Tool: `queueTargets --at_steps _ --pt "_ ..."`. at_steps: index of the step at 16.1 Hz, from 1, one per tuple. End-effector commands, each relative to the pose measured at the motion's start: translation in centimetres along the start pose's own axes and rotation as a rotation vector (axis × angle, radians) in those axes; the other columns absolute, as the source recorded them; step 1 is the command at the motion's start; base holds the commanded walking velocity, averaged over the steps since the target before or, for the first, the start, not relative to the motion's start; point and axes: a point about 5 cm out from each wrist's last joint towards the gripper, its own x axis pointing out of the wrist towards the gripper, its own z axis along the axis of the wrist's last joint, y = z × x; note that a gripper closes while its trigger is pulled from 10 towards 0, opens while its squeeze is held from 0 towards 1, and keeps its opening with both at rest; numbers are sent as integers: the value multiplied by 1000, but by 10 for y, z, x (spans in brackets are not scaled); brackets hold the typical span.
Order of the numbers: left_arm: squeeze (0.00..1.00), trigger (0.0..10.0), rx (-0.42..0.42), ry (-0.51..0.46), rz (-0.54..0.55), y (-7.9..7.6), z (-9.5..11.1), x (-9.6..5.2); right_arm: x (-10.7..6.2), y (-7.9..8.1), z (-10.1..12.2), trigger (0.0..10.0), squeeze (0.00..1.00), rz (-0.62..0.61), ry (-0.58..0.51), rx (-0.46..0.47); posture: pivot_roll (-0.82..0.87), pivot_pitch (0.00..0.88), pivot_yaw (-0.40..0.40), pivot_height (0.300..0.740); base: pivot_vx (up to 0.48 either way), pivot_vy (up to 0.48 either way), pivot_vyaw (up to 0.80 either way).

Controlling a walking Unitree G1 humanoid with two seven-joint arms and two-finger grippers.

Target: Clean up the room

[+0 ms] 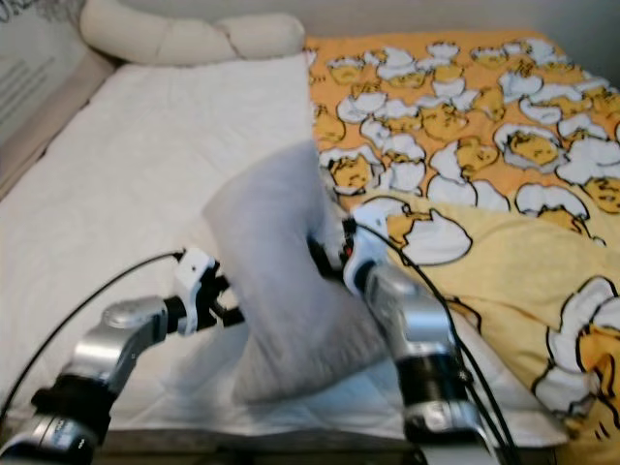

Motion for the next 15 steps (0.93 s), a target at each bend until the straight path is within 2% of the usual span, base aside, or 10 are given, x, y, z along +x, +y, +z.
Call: queueTargets --at_steps 1,2,3,4,5,7,10,12,14,15 --pt "0 10000 52 -81 -26 -6 27 -2 1 5 -10 10000 0 30 55 -8 -80 0 55 740 0 0 0" --pt "0 10000 59 -89 -22 -11 34 -10 -5 -8 -9 10000 47 -11 55 -1 -82 0 64 740 0 0 0" --pt "0 10000 58 -81 16 -7 33 -14 -9 -18 -7 10000 941 -46 39 8 -84 0 69 740 0 0 0" --pt "659 10000 59 -64 62 -2 27 -17 -13 -24 -8 10000 1000 -66 33 12 -85 0 72 740 0 0 0" --pt "1000 10000 65 -56 93 2 23 -20 -15 -29 -8 10000 1000 -78 29 14 -87 0 72 740 0 0 0" --pt "1000 10000 9 -31 145 13 4 -38 -29 -49 -12 10000 1000 -104 -7 43 -82 0 74 740 0 0 0" --pt "1000 10000 -151 -121 213 28 3 -52 -45 -61 -16 10000 1000 -7 -55 128 -73 0 72 740 0 0 0" --pt "1000 10000 -213 -166 218 32 2 -55 -54 -74 -15 10000 1000 9 -107 174 -73 0 73 740 0 0 0" --pt "1000 10000 -301 -225 211 33 1 -52 -58 -81 -11 10000 1000 60 -172 277 -78 0 75 740 0 0 0" --pt "1000 10000 -377 -260 203 32 -2 -45 -58 -83 -12 10000 1000 112 -175 351 -81 0 75 740 0 0 0"
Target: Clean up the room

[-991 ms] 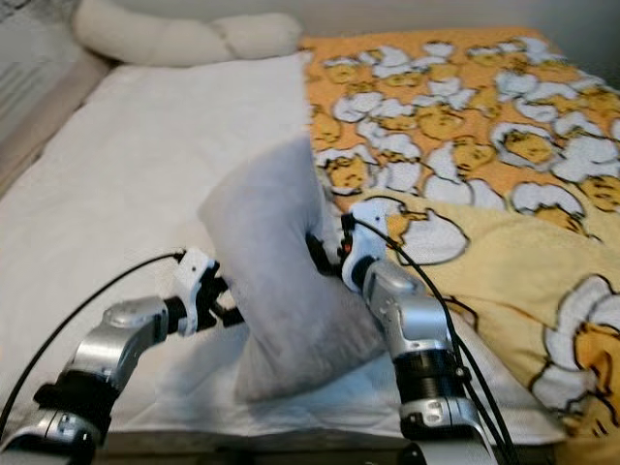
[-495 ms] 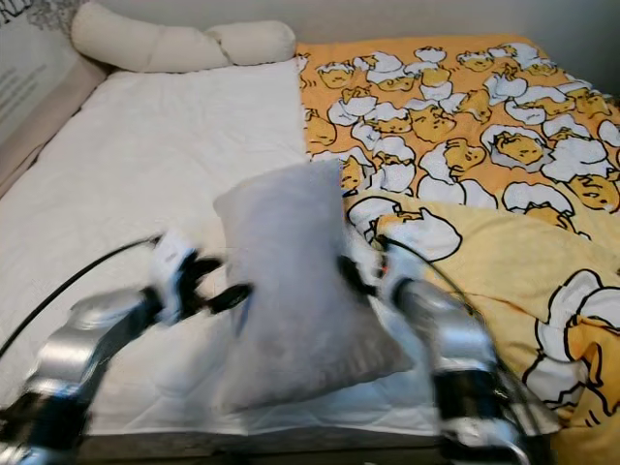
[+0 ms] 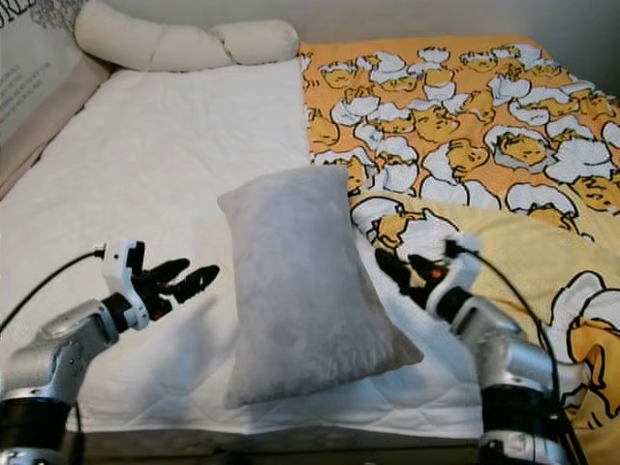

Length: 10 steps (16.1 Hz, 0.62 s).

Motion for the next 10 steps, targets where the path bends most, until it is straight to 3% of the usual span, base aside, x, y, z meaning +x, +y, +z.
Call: queueTargets --at_steps 1,2,4,6,8,9,10 --pt "1000 10000 -34 -16 6 1 2 2 3 2 0 10000 1000 45 7 47 -83 0 77 740 0 0 0" --pt "1000 10000 -88 17 3 2 -15 9 7 2 -7 10000 1000 106 33 114 -86 0 79 740 0 0 0" --pt "1000 10000 -159 45 -52 -6 -30 14 14 4 -18 10000 1000 131 69 158 -85 0 80 740 0 0 0" --pt "1000 10000 -212 114 -108 -20 -48 23 24 8 -37 10000 1000 121 140 142 -80 0 80 740 0 0 0" --pt "1000 10000 -205 189 -120 -28 -63 31 32 14 -50 10000 1000 137 189 164 -79 0 77 740 0 0 0" --pt "1000 10000 -158 271 -125 -35 -78 37 38 23 -61 10000 1000 167 244 155 -79 0 77 740 0 0 0" --pt "1000 10000 -143 294 -123 -36 -83 39 41 27 -64 10000 1000 182 255 135 -80 0 73 740 0 0 0"
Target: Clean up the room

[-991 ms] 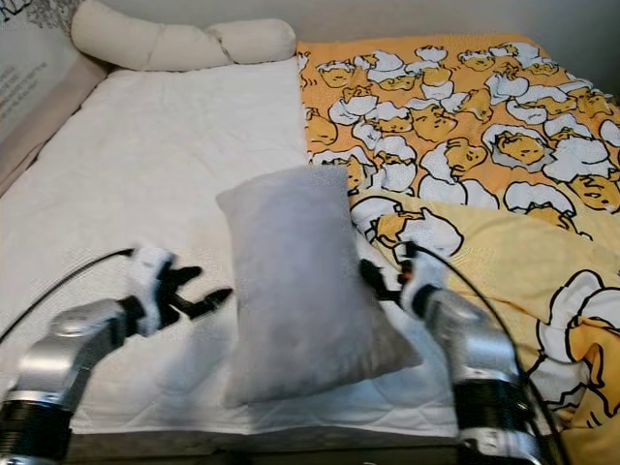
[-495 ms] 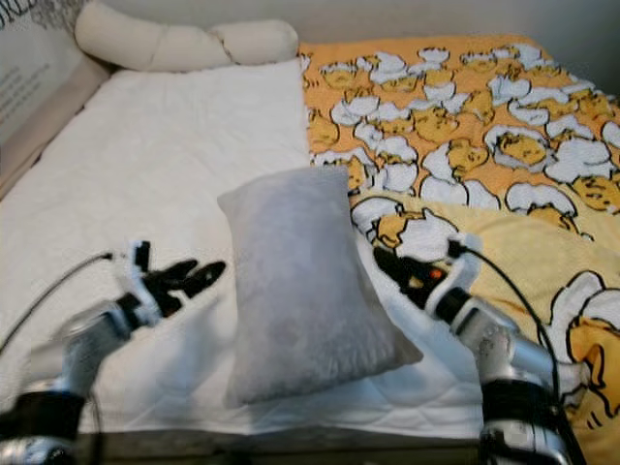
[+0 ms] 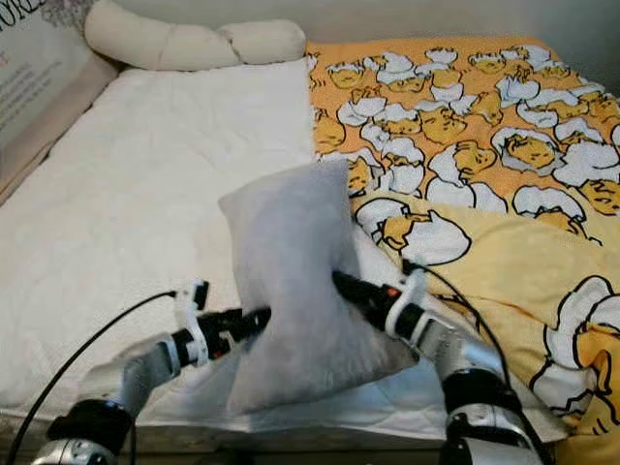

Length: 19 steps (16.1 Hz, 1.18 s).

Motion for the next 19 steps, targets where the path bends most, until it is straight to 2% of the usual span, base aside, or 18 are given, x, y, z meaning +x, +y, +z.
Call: queueTargets --at_steps 1,2,3,4,5,8,13,16,19 --pt "1000 10000 31 45 -10 -5 -6 7 11 9 -8 10000 1000 44 47 -22 -83 0 70 740 0 0 0" --pt "725 10000 29 48 -29 -8 -6 10 14 10 -11 9098 576 42 56 -41 -86 0 69 740 0 0 0" --pt "0 4196 23 52 -42 -10 -4 13 15 9 -13 0 0 26 54 -58 -86 0 67 740 0 0 0" --pt "0 706 24 57 -44 -11 -2 15 16 8 -14 0 0 19 49 -70 -84 0 65 740 0 0 0" --pt "0 0 25 57 -43 -11 -2 17 16 7 -15 0 0 17 54 -80 -84 0 65 740 0 0 0" --pt "0 0 47 17 -42 -11 6 17 16 6 -19 0 0 3 76 -88 -74 0 58 740 0 0 0" --pt "0 0 -7 -74 -4 -2 17 10 17 6 -18 0 0 2 56 -108 -59 0 54 740 0 0 0" --pt "0 0 -102 -177 31 4 26 5 20 9 -15 0 0 11 28 -102 -57 0 58 740 0 0 0" --pt "0 0 -155 -200 87 9 28 4 22 10 -15 0 0 11 22 -101 -59 0 58 740 0 0 0"
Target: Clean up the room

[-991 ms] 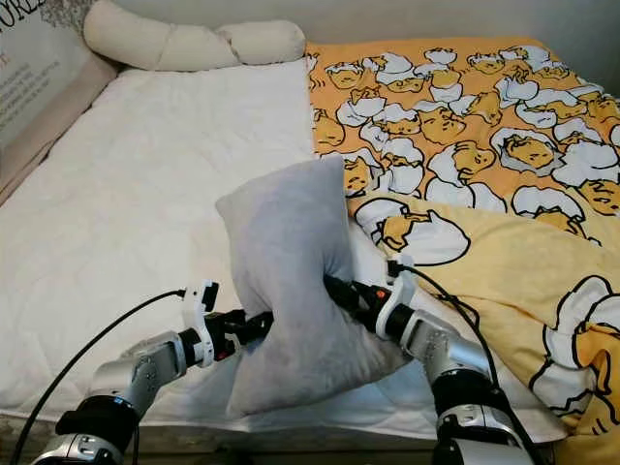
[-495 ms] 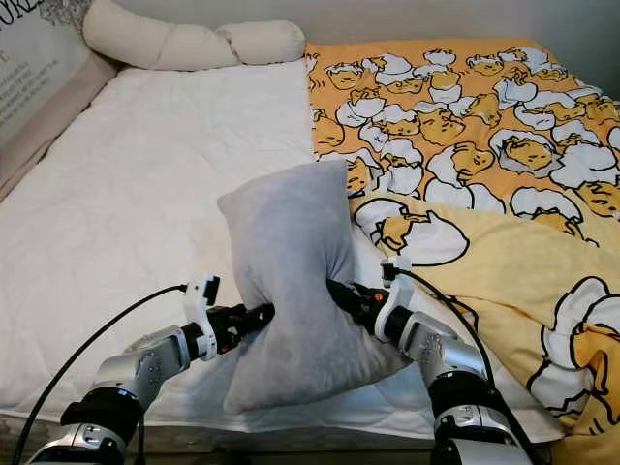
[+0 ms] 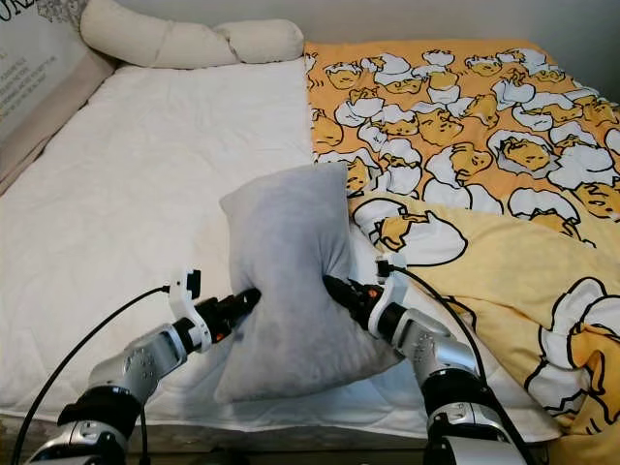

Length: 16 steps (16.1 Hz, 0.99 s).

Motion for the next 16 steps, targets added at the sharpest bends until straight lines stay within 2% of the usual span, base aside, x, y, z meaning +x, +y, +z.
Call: queueTargets --at_steps 1,3,5,8,10,11,14,15,16 --pt "0 0 26 -25 9 -2 10 3 6 3 -8 0 0 5 36 20 -55 0 58 740 0 0 0" --pt "0 0 59 -2 6 -2 9 2 5 2 -8 0 0 -11 35 27 -55 0 61 740 0 0 0" --pt "0 0 147 44 25 -1 8 2 5 0 -8 0 0 -46 38 68 -58 0 64 740 0 0 0" --pt "0 0 180 79 -15 -8 11 4 7 3 9 0 0 -60 -59 98 -58 0 69 740 0 0 0" --pt "0 0 264 51 -40 -17 22 3 9 14 27 0 0 -20 -139 53 -59 0 72 740 0 0 0" --pt "0 0 307 -8 -53 -24 32 2 8 22 38 0 0 6 -202 39 -62 0 73 740 0 0 0" --pt "0 0 377 -96 -40 -38 53 -4 4 37 50 0 0 47 -281 -4 -72 0 82 740 0 0 0" --pt "0 3804 382 -155 -29 -48 64 -9 2 46 55 0 0 71 -307 -25 -78 0 91 740 0 0 0" --pt "0 7216 434 -205 -51 -64 74 -17 0 59 60 0 0 95 -336 -56 -80 0 91 740 0 0 0"
